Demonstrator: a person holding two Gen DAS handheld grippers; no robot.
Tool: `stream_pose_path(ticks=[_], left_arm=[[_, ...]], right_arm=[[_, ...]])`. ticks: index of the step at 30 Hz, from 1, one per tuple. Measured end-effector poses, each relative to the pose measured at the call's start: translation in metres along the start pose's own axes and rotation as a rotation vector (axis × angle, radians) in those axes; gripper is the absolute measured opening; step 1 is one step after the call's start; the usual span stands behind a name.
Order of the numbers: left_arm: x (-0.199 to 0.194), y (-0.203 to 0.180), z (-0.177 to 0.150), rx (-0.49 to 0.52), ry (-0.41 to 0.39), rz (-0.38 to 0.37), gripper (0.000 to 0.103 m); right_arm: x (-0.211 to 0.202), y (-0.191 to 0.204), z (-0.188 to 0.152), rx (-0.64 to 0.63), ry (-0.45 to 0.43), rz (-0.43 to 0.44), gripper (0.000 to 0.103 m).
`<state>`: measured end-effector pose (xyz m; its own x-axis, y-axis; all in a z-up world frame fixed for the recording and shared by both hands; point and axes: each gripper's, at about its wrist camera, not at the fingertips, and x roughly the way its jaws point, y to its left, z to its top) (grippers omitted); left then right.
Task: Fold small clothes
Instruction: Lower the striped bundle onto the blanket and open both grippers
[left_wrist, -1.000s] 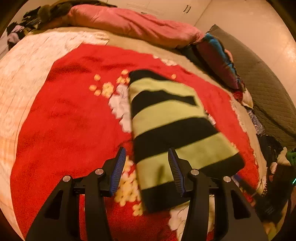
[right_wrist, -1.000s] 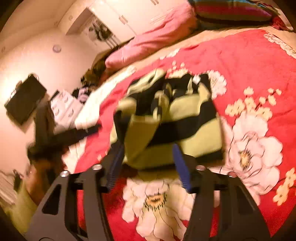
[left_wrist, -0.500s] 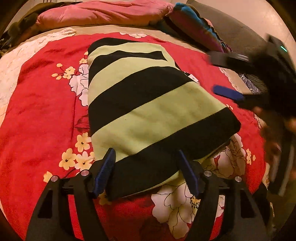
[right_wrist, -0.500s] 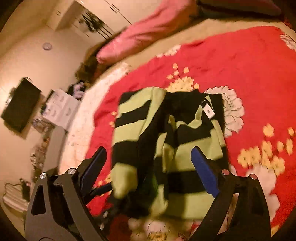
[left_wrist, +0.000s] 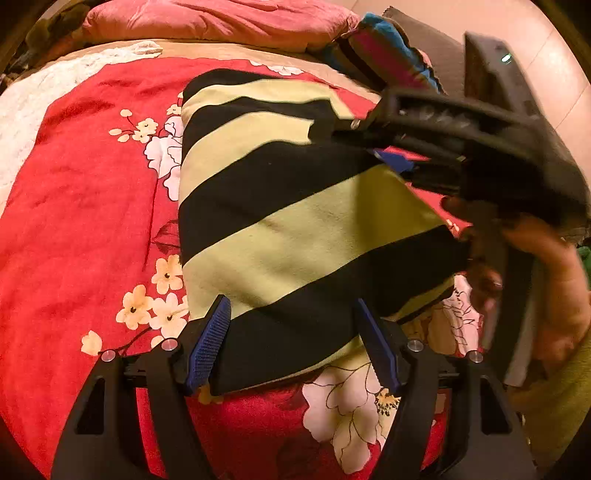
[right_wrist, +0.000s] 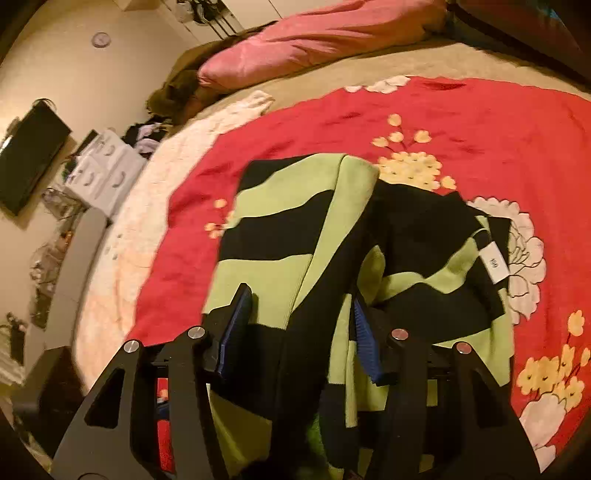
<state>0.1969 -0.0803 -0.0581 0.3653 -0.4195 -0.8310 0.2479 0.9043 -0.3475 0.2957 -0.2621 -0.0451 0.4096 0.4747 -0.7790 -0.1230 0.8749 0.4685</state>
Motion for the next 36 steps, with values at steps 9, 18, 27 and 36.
stream_pose_path(ticks=[9, 18, 27, 36], left_arm=[[-0.006, 0.005, -0.001, -0.022, -0.009, -0.005, 0.068], [-0.027, 0.001, 0.002, -0.015, -0.058, -0.02, 0.068], [-0.05, -0.005, 0.005, -0.001, -0.122, -0.045, 0.07], [-0.036, -0.004, 0.004, -0.002, -0.079, -0.02, 0.07]], right_arm=[[0.005, 0.002, -0.004, 0.002, -0.022, 0.042, 0.022], [-0.034, 0.039, -0.001, -0.123, -0.108, 0.08, 0.014], [-0.072, 0.01, 0.013, -0.149, -0.135, 0.027, 0.014], [-0.036, -0.063, -0.015, -0.088, -0.075, -0.212, 0.052]])
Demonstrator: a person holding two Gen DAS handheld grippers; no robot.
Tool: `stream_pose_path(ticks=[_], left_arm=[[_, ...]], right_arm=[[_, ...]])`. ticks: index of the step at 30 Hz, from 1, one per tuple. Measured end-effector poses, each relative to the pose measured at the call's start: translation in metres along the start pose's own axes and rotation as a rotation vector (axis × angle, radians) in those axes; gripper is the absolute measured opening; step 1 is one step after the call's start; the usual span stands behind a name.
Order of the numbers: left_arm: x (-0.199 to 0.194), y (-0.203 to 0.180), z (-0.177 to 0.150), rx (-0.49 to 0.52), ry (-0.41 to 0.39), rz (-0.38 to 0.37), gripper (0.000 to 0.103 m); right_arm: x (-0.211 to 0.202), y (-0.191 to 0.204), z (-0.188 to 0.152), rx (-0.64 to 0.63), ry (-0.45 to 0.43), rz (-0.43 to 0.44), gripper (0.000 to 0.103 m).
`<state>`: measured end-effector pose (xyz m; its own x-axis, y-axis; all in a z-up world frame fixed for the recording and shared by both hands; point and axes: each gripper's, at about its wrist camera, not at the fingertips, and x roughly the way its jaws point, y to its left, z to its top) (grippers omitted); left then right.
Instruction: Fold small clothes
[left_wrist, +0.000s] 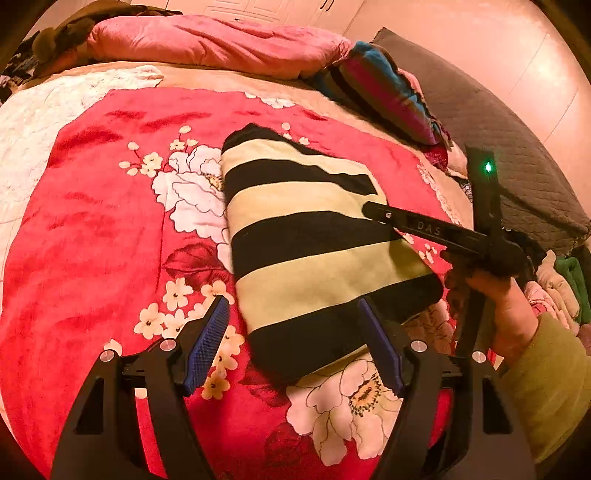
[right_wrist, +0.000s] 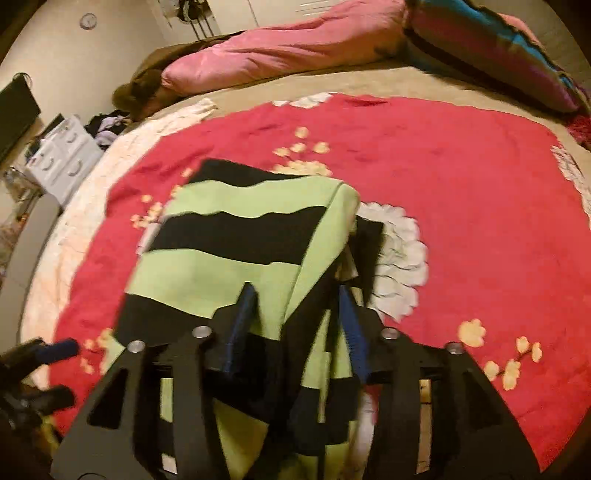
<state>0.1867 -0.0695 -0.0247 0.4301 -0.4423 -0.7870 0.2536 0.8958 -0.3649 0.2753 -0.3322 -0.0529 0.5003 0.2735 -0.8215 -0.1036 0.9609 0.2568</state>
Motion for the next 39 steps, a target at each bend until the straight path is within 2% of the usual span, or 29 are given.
stream_pose_path(ticks=[3, 5, 8, 11, 13, 14, 16, 18, 20, 22, 23, 28, 30, 32, 39], left_arm=[[0.004, 0.003, 0.0, -0.006, 0.008, 0.006, 0.07], [0.005, 0.005, -0.001, -0.004, 0.008, 0.013, 0.07], [0.005, 0.005, -0.002, -0.003, 0.007, 0.021, 0.071], [0.007, 0.004, -0.003, -0.003, 0.012, 0.032, 0.074], [0.007, 0.003, -0.004, 0.002, 0.015, 0.038, 0.074], [0.007, 0.002, -0.004, 0.007, 0.014, 0.043, 0.074], [0.006, 0.002, -0.004, 0.011, 0.013, 0.046, 0.074], [0.005, 0.002, -0.002, 0.013, 0.011, 0.05, 0.075], [0.004, 0.0, 0.0, 0.018, 0.004, 0.054, 0.077], [0.002, -0.001, 0.001, 0.025, -0.001, 0.062, 0.083], [0.003, -0.002, 0.002, 0.031, -0.005, 0.066, 0.084], [0.009, -0.004, 0.007, 0.037, 0.002, 0.091, 0.085], [0.011, -0.005, 0.009, 0.038, 0.002, 0.097, 0.085], [0.014, -0.004, 0.009, 0.036, 0.006, 0.107, 0.097], [0.033, 0.002, 0.015, 0.026, 0.034, 0.122, 0.097]], right_arm=[[-0.012, -0.004, -0.002, 0.018, -0.032, -0.008, 0.054], [-0.029, 0.003, -0.001, 0.013, -0.084, 0.025, 0.054], [-0.063, 0.023, -0.003, -0.066, -0.174, 0.108, 0.055], [-0.06, 0.037, -0.01, -0.14, -0.119, 0.096, 0.055], [-0.034, 0.03, -0.023, -0.156, -0.016, -0.016, 0.055], [-0.026, 0.022, -0.028, -0.127, 0.007, -0.021, 0.056], [-0.011, -0.002, -0.038, 0.015, 0.041, 0.009, 0.063], [-0.008, -0.006, -0.04, 0.048, 0.035, 0.029, 0.064], [-0.012, -0.001, -0.037, 0.014, 0.03, 0.023, 0.064], [-0.02, -0.003, -0.035, 0.024, 0.016, 0.052, 0.069], [-0.027, -0.006, -0.033, 0.039, -0.004, 0.069, 0.076], [-0.042, -0.029, -0.024, 0.133, -0.048, 0.106, 0.089], [-0.041, -0.039, -0.019, 0.178, -0.051, 0.127, 0.09], [-0.039, -0.043, -0.015, 0.195, -0.049, 0.144, 0.091], [-0.019, -0.035, 0.001, 0.159, -0.015, 0.14, 0.092]])
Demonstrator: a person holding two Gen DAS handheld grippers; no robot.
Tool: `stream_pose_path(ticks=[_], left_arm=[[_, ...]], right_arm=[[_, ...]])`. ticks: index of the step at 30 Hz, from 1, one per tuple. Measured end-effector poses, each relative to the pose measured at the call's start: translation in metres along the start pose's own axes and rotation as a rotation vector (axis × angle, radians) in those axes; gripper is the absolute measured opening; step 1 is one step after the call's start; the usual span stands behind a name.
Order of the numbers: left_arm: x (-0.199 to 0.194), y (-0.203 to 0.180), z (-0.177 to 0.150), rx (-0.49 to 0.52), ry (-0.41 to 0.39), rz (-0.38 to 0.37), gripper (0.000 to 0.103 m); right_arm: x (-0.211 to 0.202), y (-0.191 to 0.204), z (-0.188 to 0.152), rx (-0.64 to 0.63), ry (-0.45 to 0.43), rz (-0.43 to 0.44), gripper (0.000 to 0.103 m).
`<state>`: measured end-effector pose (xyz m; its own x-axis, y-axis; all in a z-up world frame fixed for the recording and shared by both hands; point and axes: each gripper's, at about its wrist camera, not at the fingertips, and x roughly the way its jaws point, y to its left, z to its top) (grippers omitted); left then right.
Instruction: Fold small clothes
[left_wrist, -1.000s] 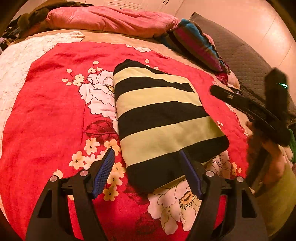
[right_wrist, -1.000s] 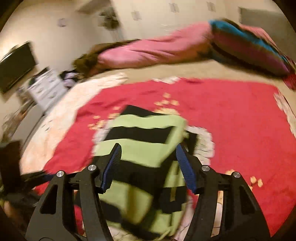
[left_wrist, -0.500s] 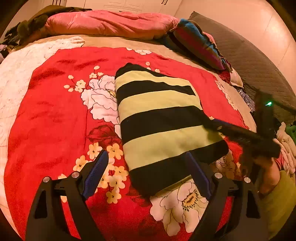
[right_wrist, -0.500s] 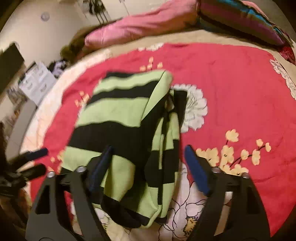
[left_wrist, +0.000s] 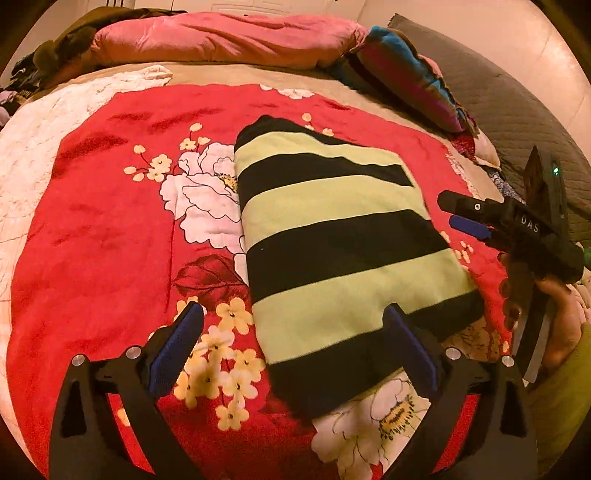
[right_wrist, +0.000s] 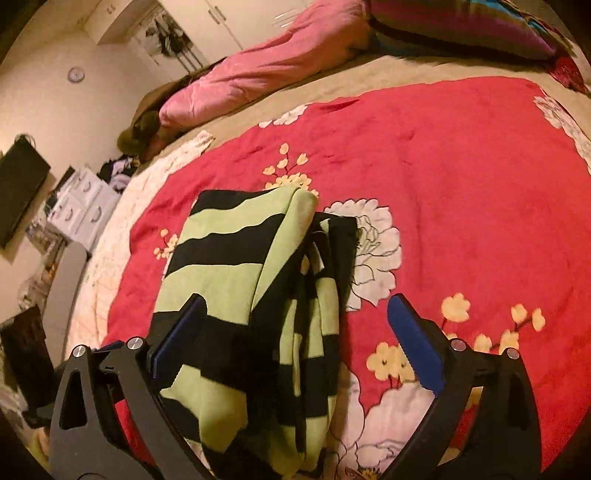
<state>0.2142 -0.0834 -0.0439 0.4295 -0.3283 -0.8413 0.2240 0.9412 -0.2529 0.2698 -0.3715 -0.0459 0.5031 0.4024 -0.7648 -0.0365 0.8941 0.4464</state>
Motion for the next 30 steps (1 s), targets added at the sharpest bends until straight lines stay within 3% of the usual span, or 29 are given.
stream_pose_path(ticks=[10, 20, 26, 28, 30], left_arm=[[0.024, 0.01, 0.005, -0.046, 0.04, -0.004, 0.098], [0.044, 0.013, 0.011, -0.1, 0.053, -0.076, 0.098], [0.056, 0.012, 0.012, -0.127, 0.072, -0.11, 0.099], [0.06, 0.013, 0.011, -0.134, 0.075, -0.119, 0.099], [0.062, 0.014, 0.011, -0.141, 0.077, -0.124, 0.099]], right_arm=[[0.024, 0.006, 0.002, -0.055, 0.063, -0.016, 0.092], [0.038, 0.006, 0.003, -0.047, 0.112, 0.013, 0.094], [0.057, -0.014, 0.0, 0.064, 0.185, 0.117, 0.093], [0.058, -0.01, -0.001, 0.035, 0.181, 0.143, 0.087], [0.059, -0.009, 0.001, 0.034, 0.182, 0.179, 0.072]])
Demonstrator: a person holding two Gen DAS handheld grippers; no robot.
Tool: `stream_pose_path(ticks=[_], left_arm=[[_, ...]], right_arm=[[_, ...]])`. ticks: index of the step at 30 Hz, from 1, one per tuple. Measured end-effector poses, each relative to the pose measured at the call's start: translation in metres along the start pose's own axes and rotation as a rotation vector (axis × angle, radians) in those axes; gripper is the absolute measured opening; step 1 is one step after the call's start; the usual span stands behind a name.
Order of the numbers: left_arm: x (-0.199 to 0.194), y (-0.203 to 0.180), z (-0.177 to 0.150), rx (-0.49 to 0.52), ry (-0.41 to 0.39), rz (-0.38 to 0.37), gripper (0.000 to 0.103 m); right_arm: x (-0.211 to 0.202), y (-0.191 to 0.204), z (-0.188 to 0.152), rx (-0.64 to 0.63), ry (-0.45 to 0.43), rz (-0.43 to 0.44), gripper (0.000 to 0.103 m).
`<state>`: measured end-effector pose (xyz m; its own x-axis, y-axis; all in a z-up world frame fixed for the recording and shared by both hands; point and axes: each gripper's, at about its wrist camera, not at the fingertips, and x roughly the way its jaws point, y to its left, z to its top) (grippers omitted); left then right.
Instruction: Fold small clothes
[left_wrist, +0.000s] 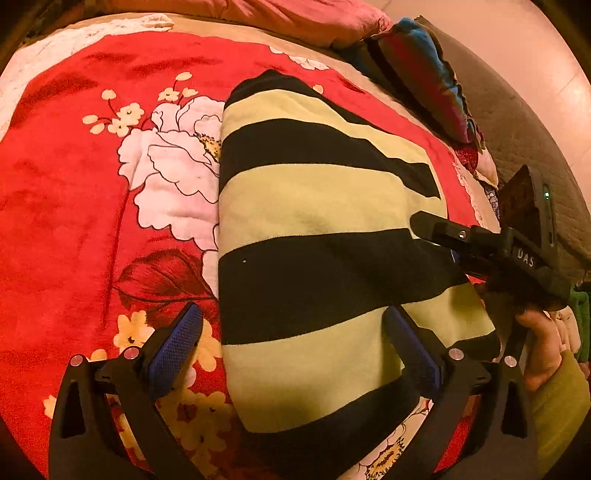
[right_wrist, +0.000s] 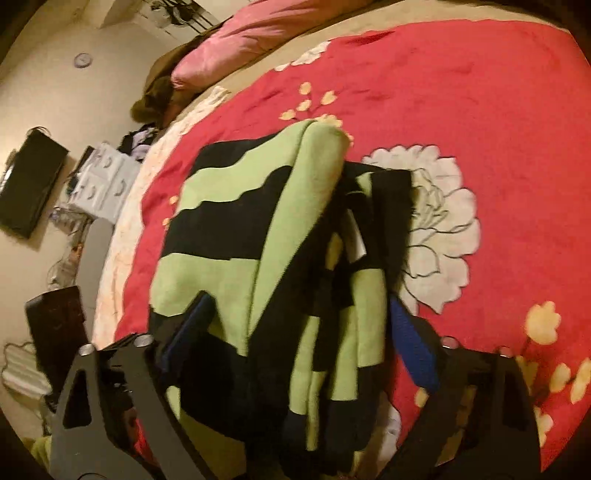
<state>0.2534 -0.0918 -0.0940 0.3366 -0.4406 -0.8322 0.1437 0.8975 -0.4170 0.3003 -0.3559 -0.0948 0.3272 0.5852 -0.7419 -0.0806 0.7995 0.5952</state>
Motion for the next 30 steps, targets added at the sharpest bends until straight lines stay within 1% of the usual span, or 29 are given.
stream_pose_path(ticks=[4, 5, 6, 8, 10, 11, 12, 13, 15, 16, 18, 21, 24, 27, 30], left_arm=[[0.002, 0.0, 0.0, -0.003, 0.004, -0.013, 0.099], [0.003, -0.001, 0.001, -0.001, 0.005, -0.018, 0.099], [0.005, -0.001, 0.002, 0.002, 0.009, -0.027, 0.098], [0.006, -0.005, 0.003, 0.006, 0.012, -0.033, 0.098], [0.006, -0.007, 0.004, 0.009, 0.012, -0.036, 0.098], [0.006, -0.008, 0.004, 0.011, 0.013, -0.04, 0.096], [0.006, -0.009, 0.004, 0.013, 0.011, -0.044, 0.09], [0.006, -0.011, 0.004, 0.018, 0.007, -0.04, 0.088], [0.005, -0.012, 0.003, 0.025, 0.002, -0.036, 0.079], [0.003, -0.012, 0.003, 0.023, 0.0, -0.04, 0.076], [0.0, -0.013, 0.003, 0.026, -0.004, -0.041, 0.066], [-0.005, -0.012, 0.005, 0.029, -0.009, -0.035, 0.059], [-0.017, -0.017, 0.006, 0.042, -0.026, -0.018, 0.051], [-0.031, -0.018, 0.007, 0.046, -0.044, -0.014, 0.048], [-0.048, -0.013, 0.006, 0.036, -0.068, -0.01, 0.048]], right_arm=[[0.0, 0.0, 0.001, -0.013, 0.002, 0.015, 0.071], [0.0, -0.001, 0.0, -0.015, 0.003, 0.018, 0.073], [0.001, -0.002, 0.001, -0.013, 0.006, 0.02, 0.081], [0.005, -0.007, 0.002, 0.016, 0.015, 0.006, 0.089], [0.008, -0.012, 0.003, 0.051, 0.02, 0.029, 0.09], [0.009, -0.011, 0.003, 0.047, 0.02, 0.026, 0.091], [0.01, -0.008, 0.004, 0.038, 0.021, 0.023, 0.091], [0.011, -0.005, 0.004, 0.03, 0.021, 0.02, 0.09], [0.012, 0.001, 0.003, 0.012, 0.022, 0.031, 0.072], [0.009, 0.009, 0.003, -0.025, 0.012, 0.022, 0.07], [0.004, 0.02, 0.001, -0.085, -0.004, 0.008, 0.062], [-0.004, 0.033, -0.002, -0.122, -0.03, 0.006, 0.059], [-0.011, 0.045, -0.002, -0.146, -0.054, 0.02, 0.059], [-0.017, 0.059, -0.001, -0.174, -0.066, 0.029, 0.057], [-0.019, 0.076, -0.001, -0.207, -0.069, 0.032, 0.057]])
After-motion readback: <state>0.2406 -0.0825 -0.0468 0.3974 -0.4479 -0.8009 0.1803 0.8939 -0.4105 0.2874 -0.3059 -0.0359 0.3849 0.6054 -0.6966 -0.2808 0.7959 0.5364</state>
